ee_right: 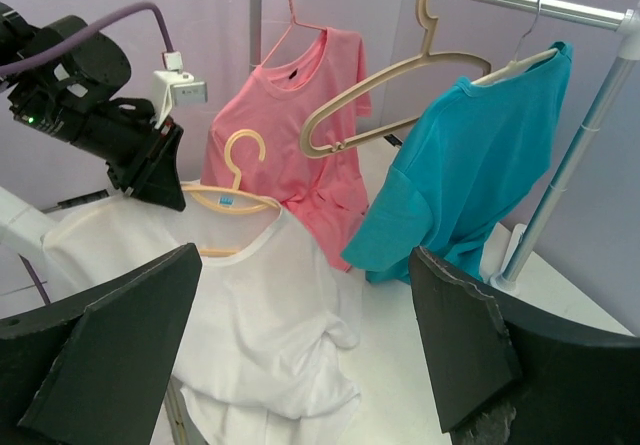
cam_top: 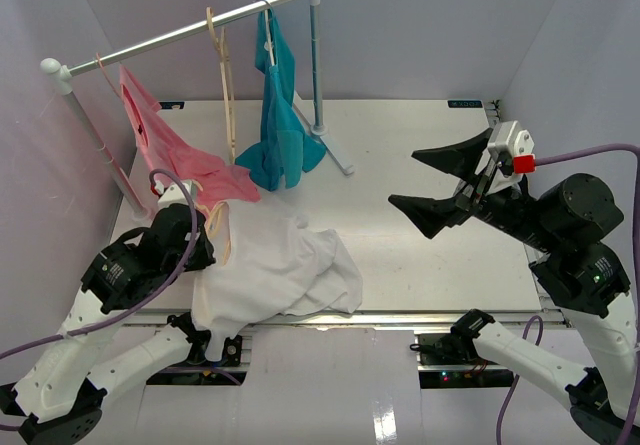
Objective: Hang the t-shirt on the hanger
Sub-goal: Place the hanger at the clothesline.
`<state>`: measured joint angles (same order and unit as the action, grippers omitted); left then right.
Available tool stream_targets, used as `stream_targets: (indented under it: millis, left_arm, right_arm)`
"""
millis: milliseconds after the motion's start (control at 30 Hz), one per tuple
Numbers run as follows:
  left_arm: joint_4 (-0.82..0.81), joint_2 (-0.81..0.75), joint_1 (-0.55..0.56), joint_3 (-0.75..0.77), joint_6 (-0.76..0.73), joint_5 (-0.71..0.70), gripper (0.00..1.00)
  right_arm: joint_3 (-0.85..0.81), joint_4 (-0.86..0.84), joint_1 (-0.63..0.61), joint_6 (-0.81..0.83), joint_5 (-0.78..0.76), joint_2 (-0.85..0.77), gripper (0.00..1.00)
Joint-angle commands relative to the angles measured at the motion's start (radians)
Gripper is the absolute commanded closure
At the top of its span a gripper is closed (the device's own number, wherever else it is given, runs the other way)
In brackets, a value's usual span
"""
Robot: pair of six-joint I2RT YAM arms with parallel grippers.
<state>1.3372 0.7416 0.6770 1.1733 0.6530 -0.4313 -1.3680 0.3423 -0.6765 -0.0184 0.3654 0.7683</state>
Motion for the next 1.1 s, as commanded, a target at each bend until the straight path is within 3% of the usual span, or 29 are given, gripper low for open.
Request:
stream_targets:
  millis: [0, 167, 433, 667, 933, 1067]
  left_arm:
    - [-0.121, 0.069, -0.001, 0.125, 0.009, -0.19, 1.0]
    - [-0.215, 0.167, -0.001, 0.243, -0.077, -0.356, 1.0]
    - [-0.383, 0.285, -0.002, 0.421, -0.275, -0.495, 1.0]
    - [-0.459, 0.372, -0.019, 0.44, -0.375, -0.505, 1.0]
    - [-0.492, 0.517, -0.16, 0.621, -0.545, -0.553, 1.0]
    - [-0.547, 0.517, -0.191, 0.622, -0.584, -0.522, 1.0]
  right_arm:
    - [0.054, -0.012, -0.002, -0.011, 0.016, -0.028, 0.09]
    - [0.13, -0.016, -0.002, -0.014, 0.01, -0.081, 0.09]
    - [0.178, -0.016, -0.002, -0.018, 0.013, -0.16, 0.09]
    - [0.201, -0.017, -0.003, -0.021, 0.005, -0.185, 0.09]
    - [0.213, -0.016, -0.002, -0.023, 0.003, -0.19, 0.09]
    - [0.213, -0.016, -0.003, -0.023, -0.004, -0.187, 0.09]
